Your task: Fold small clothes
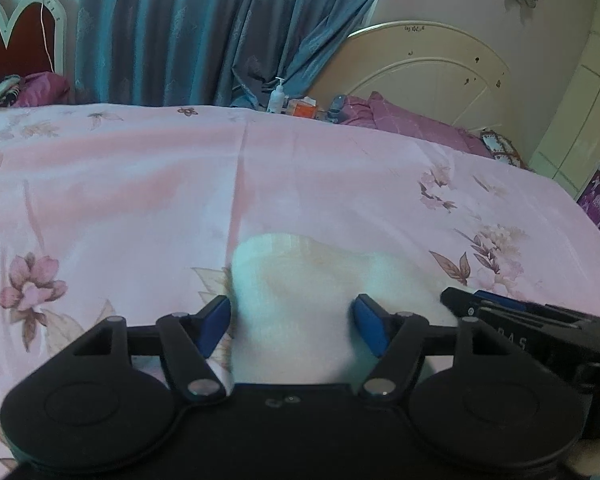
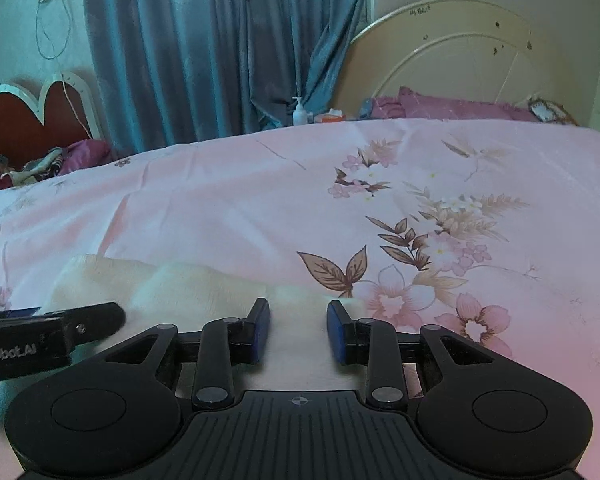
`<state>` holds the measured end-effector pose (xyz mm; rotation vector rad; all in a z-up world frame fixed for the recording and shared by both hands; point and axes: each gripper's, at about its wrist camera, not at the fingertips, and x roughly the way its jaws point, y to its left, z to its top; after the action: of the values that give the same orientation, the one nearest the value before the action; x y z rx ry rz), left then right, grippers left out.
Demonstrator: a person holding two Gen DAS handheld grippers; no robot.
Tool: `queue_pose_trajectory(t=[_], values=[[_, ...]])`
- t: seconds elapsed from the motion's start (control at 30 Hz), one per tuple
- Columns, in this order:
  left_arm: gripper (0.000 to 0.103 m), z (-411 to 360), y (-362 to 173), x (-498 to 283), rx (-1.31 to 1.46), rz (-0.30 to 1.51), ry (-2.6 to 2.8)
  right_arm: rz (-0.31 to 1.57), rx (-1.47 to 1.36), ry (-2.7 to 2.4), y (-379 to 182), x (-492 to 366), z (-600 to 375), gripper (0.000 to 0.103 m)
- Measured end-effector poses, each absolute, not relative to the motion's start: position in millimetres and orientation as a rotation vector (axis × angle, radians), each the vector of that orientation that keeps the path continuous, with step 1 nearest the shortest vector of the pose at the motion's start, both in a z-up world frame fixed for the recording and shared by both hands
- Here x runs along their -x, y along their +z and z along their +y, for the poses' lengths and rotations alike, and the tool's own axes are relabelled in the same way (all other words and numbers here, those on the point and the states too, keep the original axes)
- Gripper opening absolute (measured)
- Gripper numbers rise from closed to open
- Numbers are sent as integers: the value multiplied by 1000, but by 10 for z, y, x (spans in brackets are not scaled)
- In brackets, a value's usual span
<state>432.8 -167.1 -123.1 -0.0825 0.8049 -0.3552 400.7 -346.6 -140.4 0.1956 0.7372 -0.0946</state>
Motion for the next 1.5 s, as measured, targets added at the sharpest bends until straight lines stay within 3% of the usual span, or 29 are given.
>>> queue_pose_trajectory(t=[0.4,1.1,1.5], values=[[66,-1612,-1018,-4053,54,762,-353,682,-212,-10,-996,-3444,-3308,31],[66,-1476,-1094,-3489,56,790,-389,719,-96,-14,-1239,-2919,-3225,30],[65,-1229,-1041,-3086,76,821,-410,725,-179,78,-936,-2248,-3215,30]])
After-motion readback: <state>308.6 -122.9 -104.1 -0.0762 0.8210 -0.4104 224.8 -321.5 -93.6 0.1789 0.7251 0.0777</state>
